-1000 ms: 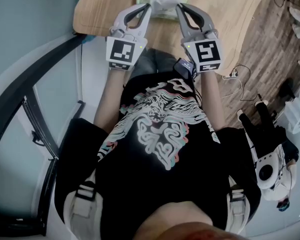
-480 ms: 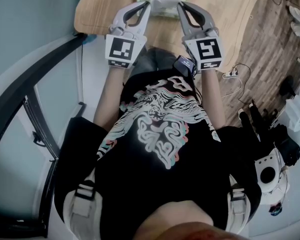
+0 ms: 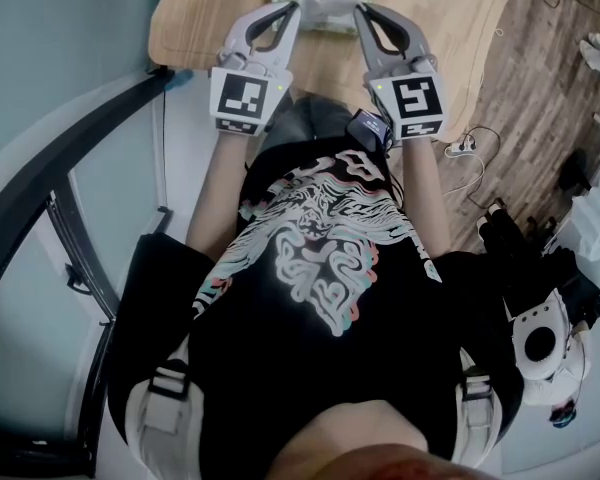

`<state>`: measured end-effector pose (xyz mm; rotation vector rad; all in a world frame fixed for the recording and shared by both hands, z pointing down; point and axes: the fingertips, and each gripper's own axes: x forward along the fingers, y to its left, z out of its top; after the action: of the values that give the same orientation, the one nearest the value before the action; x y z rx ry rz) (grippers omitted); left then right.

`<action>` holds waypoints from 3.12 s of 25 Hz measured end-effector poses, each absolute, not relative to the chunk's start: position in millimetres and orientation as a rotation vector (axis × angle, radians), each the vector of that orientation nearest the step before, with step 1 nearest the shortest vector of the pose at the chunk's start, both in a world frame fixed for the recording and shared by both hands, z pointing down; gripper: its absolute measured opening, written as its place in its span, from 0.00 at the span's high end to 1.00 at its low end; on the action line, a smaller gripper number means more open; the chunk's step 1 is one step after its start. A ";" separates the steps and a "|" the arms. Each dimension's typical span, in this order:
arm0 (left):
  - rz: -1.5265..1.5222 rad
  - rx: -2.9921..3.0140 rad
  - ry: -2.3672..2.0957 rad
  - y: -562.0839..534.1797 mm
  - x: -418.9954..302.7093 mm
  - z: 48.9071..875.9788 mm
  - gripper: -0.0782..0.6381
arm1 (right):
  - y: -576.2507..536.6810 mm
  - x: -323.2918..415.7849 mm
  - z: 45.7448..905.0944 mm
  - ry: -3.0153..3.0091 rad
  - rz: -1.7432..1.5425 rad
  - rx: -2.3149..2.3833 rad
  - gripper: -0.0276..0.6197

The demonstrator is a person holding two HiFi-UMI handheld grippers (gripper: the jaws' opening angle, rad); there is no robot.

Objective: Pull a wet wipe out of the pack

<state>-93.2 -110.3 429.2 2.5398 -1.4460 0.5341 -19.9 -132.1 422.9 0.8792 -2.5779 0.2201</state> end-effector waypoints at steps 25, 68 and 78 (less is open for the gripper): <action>0.539 2.582 -1.438 -117.4 -85.3 405.0 0.91 | -136.7 15.2 397.7 -2.565 0.248 1.001 0.95; 0.571 2.774 -1.202 -132.3 7.9 388.9 0.91 | -124.5 106.3 380.1 -2.516 0.329 1.271 0.95; 0.584 2.790 -1.158 -139.5 20.4 392.0 0.91 | -129.4 119.0 396.4 -2.452 0.391 1.307 0.90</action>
<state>20.4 -139.5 392.0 2.7904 -1.1577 0.5842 119.0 -129.4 396.4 1.3068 -2.4517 0.3910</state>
